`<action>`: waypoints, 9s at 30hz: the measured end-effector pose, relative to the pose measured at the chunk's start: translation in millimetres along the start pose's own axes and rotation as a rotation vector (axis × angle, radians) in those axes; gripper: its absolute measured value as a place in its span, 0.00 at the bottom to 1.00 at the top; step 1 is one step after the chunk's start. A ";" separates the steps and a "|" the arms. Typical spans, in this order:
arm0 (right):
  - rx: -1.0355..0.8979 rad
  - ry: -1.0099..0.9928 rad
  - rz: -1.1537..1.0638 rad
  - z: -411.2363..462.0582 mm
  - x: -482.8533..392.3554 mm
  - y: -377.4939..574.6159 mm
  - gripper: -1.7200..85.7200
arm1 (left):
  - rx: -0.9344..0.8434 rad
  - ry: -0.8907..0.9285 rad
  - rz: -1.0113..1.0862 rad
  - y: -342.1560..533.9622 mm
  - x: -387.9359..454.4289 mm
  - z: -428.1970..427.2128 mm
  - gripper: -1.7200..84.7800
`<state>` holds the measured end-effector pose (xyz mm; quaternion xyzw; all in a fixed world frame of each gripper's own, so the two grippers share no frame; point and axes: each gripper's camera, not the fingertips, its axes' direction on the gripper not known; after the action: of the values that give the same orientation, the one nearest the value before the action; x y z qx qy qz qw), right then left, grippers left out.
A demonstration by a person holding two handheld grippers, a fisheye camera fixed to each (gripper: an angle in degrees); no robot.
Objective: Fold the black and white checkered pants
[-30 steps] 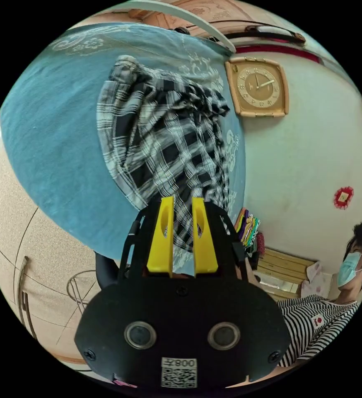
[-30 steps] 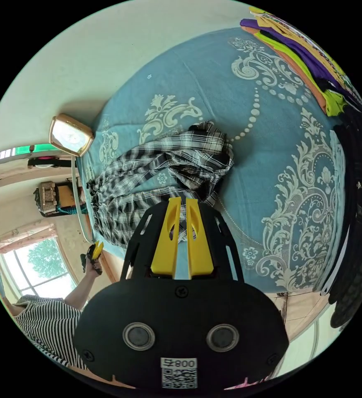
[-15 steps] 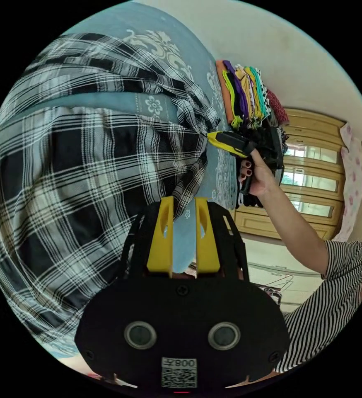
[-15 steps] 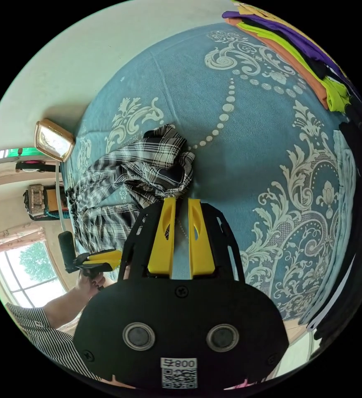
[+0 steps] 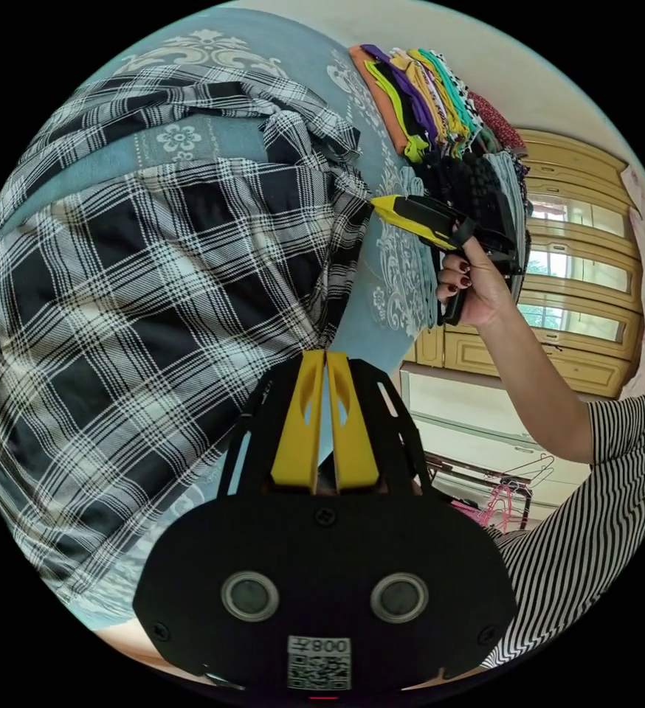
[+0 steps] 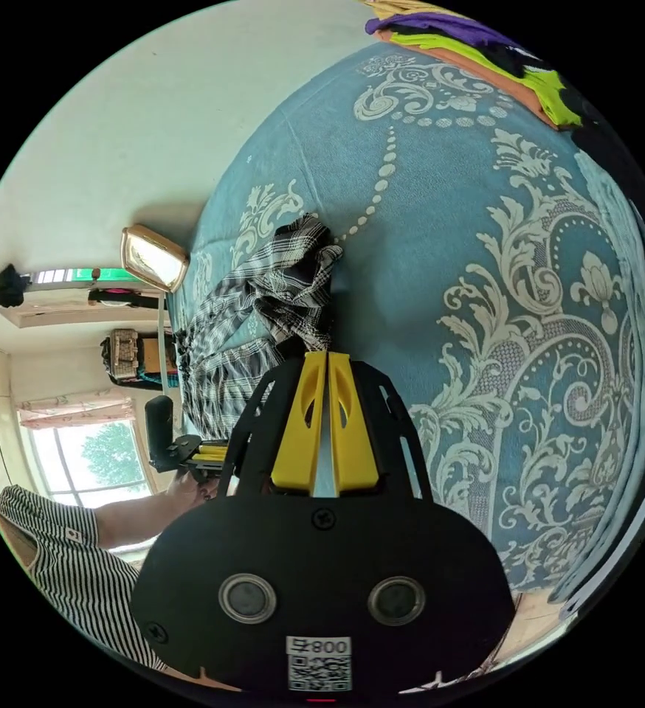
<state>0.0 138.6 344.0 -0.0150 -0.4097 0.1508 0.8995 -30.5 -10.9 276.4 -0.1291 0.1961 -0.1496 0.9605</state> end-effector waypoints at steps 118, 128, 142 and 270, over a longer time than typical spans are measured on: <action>-0.011 0.091 -0.388 -123.2 -102.7 -253.0 0.03 | 0.398 0.528 0.023 -260.0 -98.6 -35.1 0.02; 0.003 0.250 -0.220 -147.3 -106.2 -299.4 0.03 | 0.364 0.298 -0.048 -265.6 -93.9 -48.7 0.02; -0.074 0.386 -0.254 -94.4 -115.0 -239.1 0.10 | 0.419 0.246 -0.140 -214.3 -96.1 -90.5 0.06; -0.150 0.577 -0.056 -193.8 -70.5 -109.9 0.10 | 0.131 -0.275 0.075 -97.5 -30.7 -241.8 0.09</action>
<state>128.6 32.5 180.3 -0.1124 -0.1472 0.0848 0.9790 -181.0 -136.2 101.5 -0.0778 0.0572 -0.1070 0.9896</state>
